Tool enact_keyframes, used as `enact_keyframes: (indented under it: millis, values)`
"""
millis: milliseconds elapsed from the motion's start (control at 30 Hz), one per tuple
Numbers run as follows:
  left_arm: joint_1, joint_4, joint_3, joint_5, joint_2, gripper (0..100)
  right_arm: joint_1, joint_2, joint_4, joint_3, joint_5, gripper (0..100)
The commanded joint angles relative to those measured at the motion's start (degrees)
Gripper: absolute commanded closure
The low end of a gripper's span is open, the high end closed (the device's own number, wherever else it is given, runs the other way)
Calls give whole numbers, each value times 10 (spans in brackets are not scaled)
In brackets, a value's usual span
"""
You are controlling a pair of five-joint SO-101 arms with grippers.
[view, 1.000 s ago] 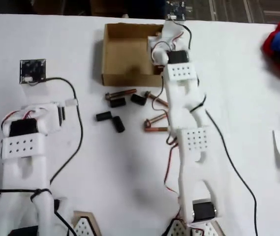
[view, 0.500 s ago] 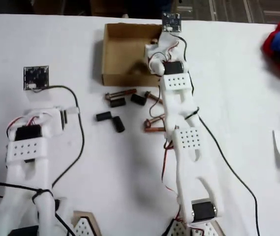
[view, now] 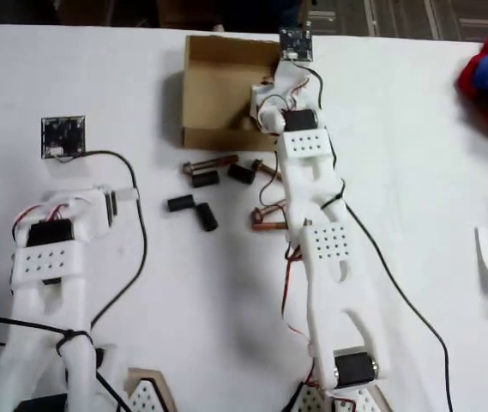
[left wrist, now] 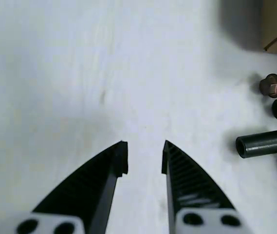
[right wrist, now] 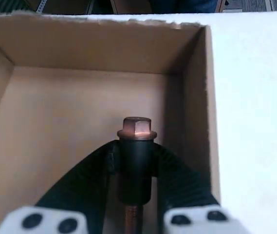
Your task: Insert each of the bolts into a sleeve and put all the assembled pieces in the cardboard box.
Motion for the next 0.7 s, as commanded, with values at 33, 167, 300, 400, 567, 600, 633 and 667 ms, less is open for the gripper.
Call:
enact_keyframes:
  millis: [33,167,300,400,567,600,633,667]
  values:
    - [-4,-9,0,-3,-4,864,1,-24,-10,-10,0,976]
    - [-4,-9,0,-3,-4,864,-7,-30,6,-20,40,967]
    - [-4,-9,0,-3,-4,864,-16,-47,22,-23,44,861]
    - [-4,-9,0,-3,-4,864,-18,-68,26,-33,44,861]
    - [-5,-9,0,-4,-4,864,4,-106,26,-61,47,953]
    - [-6,-9,0,-4,-4,864,13,-109,25,-64,47,981]
    - [-6,-9,0,-4,-4,864,23,-110,25,-65,47,980]
    - [-6,-9,0,-4,-4,864,35,-110,25,-63,47,973]
